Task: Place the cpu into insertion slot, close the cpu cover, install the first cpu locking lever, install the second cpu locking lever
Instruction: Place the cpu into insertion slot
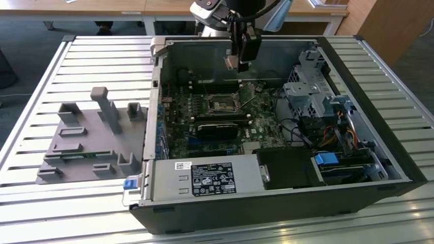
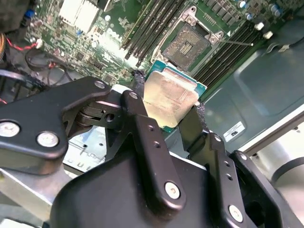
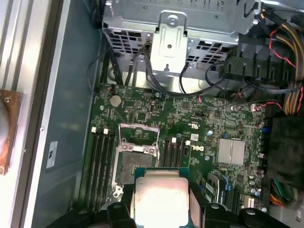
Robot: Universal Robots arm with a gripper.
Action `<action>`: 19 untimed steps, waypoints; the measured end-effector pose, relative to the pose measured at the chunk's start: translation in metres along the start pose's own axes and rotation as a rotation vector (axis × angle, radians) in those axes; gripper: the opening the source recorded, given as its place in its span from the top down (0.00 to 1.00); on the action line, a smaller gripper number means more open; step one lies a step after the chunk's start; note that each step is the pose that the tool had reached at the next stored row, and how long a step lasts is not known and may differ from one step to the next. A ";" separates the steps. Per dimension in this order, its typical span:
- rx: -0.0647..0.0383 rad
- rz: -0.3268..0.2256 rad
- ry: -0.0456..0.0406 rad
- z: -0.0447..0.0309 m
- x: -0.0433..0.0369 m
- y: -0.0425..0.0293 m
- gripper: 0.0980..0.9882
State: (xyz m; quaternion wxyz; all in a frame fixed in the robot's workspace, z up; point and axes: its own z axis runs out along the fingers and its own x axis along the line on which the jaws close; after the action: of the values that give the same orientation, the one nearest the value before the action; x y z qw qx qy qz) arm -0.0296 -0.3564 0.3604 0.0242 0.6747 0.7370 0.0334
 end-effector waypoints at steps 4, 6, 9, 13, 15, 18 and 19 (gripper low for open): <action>-0.001 0.058 -0.0048 0.0005 0.0000 -0.0002 0.51; -0.001 0.084 -0.0068 0.0010 0.0000 -0.0003 0.51; 0.000 0.106 -0.0089 0.0035 0.0004 -0.0006 0.51; 0.002 0.121 -0.0098 0.0100 0.0004 -0.0012 0.51; 0.002 0.124 -0.0102 0.0129 0.0004 -0.0014 0.51; 0.002 0.126 -0.0105 0.0164 0.0004 -0.0016 0.51; 0.002 0.126 -0.0105 0.0175 0.0003 -0.0017 0.51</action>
State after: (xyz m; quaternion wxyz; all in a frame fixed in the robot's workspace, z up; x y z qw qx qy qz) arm -0.0300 -0.3559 0.3428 0.0254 0.7200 0.6928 0.0307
